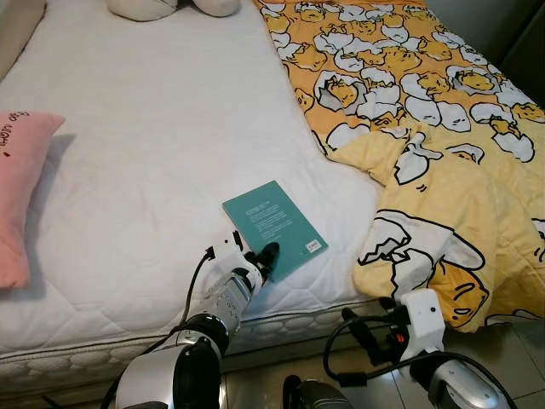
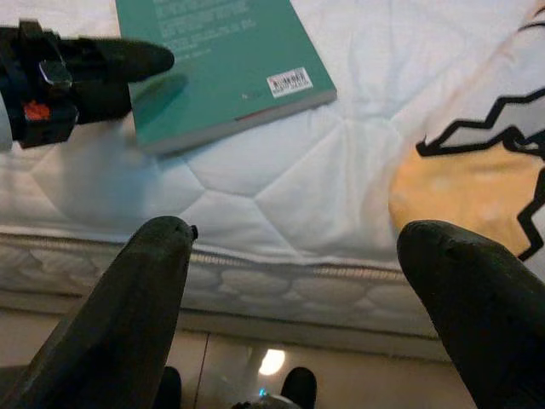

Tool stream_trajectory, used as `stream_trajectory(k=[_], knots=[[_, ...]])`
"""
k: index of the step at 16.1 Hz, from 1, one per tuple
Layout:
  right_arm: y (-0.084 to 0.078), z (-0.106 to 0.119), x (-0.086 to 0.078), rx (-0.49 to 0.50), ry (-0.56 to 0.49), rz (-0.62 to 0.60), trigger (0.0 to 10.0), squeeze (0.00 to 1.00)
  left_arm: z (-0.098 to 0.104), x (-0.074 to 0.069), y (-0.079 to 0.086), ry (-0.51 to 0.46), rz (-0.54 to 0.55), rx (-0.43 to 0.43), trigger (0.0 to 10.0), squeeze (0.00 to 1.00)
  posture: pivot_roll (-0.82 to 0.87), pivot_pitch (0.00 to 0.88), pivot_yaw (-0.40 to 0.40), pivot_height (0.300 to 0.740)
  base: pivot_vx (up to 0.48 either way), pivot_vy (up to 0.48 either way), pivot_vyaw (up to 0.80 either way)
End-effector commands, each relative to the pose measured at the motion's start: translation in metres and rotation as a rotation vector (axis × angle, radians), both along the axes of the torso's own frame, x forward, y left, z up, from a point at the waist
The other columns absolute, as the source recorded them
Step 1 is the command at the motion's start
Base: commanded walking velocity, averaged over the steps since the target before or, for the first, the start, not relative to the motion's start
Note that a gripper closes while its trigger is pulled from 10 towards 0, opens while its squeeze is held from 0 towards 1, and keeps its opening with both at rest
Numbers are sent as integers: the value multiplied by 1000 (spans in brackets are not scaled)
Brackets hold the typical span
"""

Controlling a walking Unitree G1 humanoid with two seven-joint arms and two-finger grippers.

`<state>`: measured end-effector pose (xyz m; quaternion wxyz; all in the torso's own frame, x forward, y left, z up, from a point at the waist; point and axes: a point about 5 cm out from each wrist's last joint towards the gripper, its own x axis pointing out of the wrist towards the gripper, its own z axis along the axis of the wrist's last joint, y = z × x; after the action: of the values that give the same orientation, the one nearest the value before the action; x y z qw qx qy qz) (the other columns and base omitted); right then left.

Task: Clean up the room

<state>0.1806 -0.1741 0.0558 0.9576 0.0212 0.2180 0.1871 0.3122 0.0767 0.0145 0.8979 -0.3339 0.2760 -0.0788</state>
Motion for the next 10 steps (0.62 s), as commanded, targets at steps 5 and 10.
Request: stream_trajectory(k=[5,10], knots=[[-5,-3,3,1,0,-33,10000,0,3,-2,-21,26,28,-191,0,0,-357,89,-59,740,0,0,0],[-4,-4,6,6,-8,-47,10000,0,5,0,-16,5,14,-183,0,0,-345,81,-50,740,0,0,0]])
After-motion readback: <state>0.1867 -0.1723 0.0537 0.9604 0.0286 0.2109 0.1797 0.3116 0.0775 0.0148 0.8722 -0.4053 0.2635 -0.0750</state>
